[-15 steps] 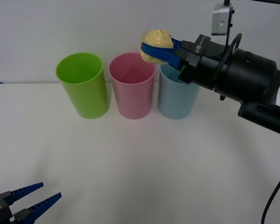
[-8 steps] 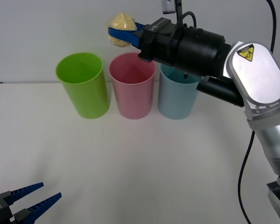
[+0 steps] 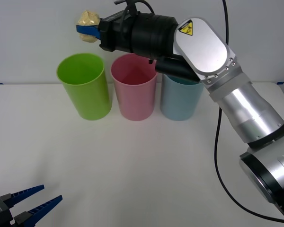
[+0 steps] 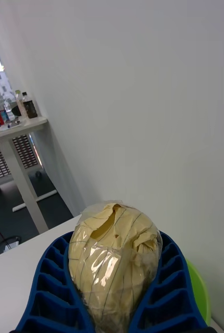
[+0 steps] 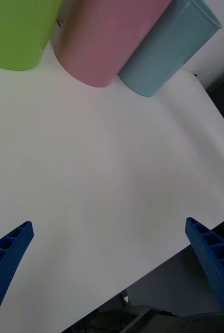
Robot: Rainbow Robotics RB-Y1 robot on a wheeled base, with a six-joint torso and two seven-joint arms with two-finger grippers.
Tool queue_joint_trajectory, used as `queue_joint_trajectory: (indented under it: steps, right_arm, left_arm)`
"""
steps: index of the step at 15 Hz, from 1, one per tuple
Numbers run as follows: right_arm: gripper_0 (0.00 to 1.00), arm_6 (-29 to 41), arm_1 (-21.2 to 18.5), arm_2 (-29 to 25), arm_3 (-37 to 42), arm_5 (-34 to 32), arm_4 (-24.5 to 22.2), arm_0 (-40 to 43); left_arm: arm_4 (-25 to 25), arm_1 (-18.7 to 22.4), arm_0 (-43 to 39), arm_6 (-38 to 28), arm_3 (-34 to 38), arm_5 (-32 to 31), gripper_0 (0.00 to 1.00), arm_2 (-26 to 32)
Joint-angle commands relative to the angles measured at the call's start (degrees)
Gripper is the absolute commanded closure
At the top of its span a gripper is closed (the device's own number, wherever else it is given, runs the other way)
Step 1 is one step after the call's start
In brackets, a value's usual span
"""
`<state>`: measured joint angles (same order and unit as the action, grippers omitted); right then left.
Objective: Put cans in the blue bin and PET bottles in the pink bin and trash in the green bin.
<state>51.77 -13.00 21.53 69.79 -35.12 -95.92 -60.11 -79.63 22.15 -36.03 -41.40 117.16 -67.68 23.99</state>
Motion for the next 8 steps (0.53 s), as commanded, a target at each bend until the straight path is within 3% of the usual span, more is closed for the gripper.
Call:
queue_joint_trajectory:
  steps: [1, 8]
  right_arm:
    - [1.00, 0.8, 1.9, 4.3, -7.6, 3.5, 0.1, -5.5]
    - [1.00, 2.1, 7.8, 12.0, -27.4, 10.2, 0.2, -18.1]
  left_arm:
    - [0.0, 0.0, 0.0, 0.0, 0.0, 0.0, 0.00, 0.0]
    - [0.0, 0.0, 0.0, 0.0, 0.0, 0.0, 0.00, 0.0]
